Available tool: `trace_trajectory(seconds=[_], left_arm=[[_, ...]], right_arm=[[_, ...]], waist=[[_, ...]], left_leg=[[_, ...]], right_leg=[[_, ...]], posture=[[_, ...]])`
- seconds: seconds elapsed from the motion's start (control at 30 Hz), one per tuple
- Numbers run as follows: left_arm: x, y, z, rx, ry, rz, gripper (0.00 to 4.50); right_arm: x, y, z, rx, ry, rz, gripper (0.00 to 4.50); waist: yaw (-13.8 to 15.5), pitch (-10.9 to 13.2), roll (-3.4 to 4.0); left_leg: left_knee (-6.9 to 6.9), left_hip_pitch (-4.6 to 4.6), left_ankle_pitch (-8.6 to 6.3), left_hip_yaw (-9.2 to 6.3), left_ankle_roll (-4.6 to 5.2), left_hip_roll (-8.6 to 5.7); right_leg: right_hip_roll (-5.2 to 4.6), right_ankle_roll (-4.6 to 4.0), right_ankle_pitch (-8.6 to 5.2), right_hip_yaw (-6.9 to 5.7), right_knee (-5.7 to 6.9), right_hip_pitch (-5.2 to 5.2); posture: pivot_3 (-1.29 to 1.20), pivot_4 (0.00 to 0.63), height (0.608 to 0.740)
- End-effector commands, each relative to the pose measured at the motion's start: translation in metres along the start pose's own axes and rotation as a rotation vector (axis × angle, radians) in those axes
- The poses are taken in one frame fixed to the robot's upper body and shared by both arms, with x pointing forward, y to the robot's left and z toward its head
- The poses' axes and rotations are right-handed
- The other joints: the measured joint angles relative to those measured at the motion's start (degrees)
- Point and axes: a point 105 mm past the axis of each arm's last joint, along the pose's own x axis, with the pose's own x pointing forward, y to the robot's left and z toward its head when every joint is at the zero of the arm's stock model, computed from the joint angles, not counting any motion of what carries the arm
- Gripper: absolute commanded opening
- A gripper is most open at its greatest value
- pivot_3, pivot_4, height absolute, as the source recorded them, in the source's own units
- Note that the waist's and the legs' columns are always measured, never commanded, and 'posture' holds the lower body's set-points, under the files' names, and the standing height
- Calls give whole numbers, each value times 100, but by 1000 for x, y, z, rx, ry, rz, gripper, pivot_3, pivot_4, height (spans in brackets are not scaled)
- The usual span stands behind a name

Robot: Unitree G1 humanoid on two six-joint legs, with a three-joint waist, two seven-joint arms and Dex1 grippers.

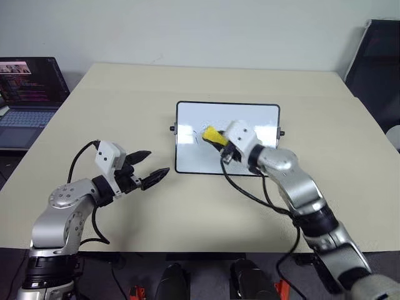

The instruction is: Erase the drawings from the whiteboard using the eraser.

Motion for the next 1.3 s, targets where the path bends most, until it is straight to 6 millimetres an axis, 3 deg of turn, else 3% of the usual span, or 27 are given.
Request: trace_trajectory(seconds=[0.03,0.2,0.37,0.47,0.6,0.7,0.83,1.0,1.07,1.2,1.3], left_arm=[[5,-4,13,50,-30,-26,4500],[6,-7,12,48,-28,-34,4500],[7,-7,12,46,-32,-33,4500],[7,-8,12,45,-33,-33,4500],[7,-8,11,44,-32,-33,4500],[7,-9,11,44,-30,-34,4500],[6,-9,11,44,-31,-34,4500],[6,-9,12,43,-32,-31,4500],[6,-9,12,43,-32,-31,4500],[8,-11,12,42,-34,-39,4500],[9,-11,12,41,-34,-42,4500]], right_arm=[[21,-15,5,-117,24,-39,1110],[33,-6,-8,-226,88,61,1109],[24,24,-32,-325,190,295,1108],[28,13,-31,-420,189,241,1108],[42,-15,-4,-476,108,48,1108],[50,-18,6,-465,78,22,1108],[52,-1,-10,-471,136,141,1108],[35,23,-37,-493,229,357,1108],[35,19,-36,-499,225,342,1108],[45,-35,-8,-473,154,-3,1108],[40,-41,-19,-445,197,5,1108]], waist=[[6,0,0],[7,0,1],[-1,0,1],[-2,0,1],[-8,1,2],[-10,0,1],[-9,0,1],[0,0,1],[1,1,2],[-1,2,3],[23,1,1]], left_leg=[[0,-1,0,0,0,0],[-6,-6,-1,-1,-1,-1],[-6,-3,-1,-5,0,1],[0,3,0,-5,0,0],[7,6,6,-4,7,-1],[7,6,15,-4,18,0],[6,5,16,-3,20,0],[-3,5,16,-5,20,2],[-3,5,16,-5,20,1],[4,8,16,-4,20,0],[4,8,20,-4,24,-1]], right_leg=[[0,2,1,0,0,-2],[-1,8,8,-3,-3,-2],[2,-2,14,-5,6,-2],[2,3,1,-3,11,2],[2,-17,14,-1,10,3],[2,-23,26,-2,10,0],[2,-22,23,-1,5,2],[2,-12,17,-6,8,2],[2,-15,15,-6,7,4],[1,-23,23,-4,12,3],[0,-29,34,-6,9,1]], posture=[[0,150,740],[0,150,740],[0,150,740],[0,150,740],[0,150,740],[0,150,740],[0,150,740],[0,150,740],[0,150,740],[0,150,740],[0,150,740]])
